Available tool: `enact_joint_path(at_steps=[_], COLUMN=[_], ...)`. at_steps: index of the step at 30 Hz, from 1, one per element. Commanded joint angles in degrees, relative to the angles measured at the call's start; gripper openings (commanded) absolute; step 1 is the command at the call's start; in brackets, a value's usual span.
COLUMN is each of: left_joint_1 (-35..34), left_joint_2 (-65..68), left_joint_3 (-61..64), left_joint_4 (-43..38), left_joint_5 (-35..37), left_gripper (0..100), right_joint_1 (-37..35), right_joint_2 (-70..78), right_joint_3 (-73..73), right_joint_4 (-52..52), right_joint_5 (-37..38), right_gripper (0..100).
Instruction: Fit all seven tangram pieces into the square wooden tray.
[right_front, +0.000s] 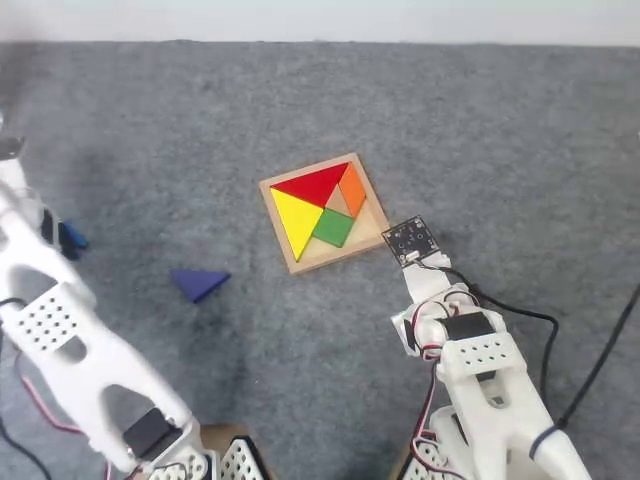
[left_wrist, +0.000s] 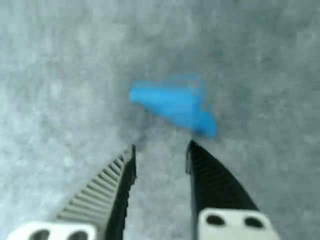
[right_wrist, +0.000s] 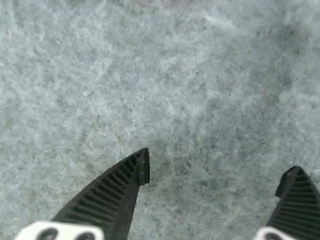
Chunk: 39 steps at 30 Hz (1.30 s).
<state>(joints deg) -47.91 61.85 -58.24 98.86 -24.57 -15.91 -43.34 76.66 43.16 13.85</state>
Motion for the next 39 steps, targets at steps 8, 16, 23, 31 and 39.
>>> enact_joint_path(at_steps=[8, 16, 23, 31, 39], left_joint_1=[-0.97, 2.81, 1.49, 1.32, 4.13], left_joint_2=[-16.44, -1.05, 5.36, 1.41, -21.45], left_joint_3=[-3.47, -2.42, -7.25, -2.95, 28.7], left_joint_4=[-13.45, -17.67, -9.23, 2.11, 1.93], left_joint_5=[11.52, 10.2, 6.51, -2.29, -10.2], left_gripper=[16, 16, 16, 13, 13], right_joint_1=[-0.13, -0.13, -0.13, -0.13, -0.13], right_joint_2=[0.13, 0.13, 0.13, 0.13, 0.13], right_joint_3=[-0.44, -0.44, -0.44, -0.44, -0.44], right_joint_4=[-1.1, -1.1, -1.1, -1.1, -1.1], right_joint_5=[0.7, 0.79, 0.79, 0.79, 0.79], right_gripper=[40.1, 40.1, 40.1, 40.1, 40.1])
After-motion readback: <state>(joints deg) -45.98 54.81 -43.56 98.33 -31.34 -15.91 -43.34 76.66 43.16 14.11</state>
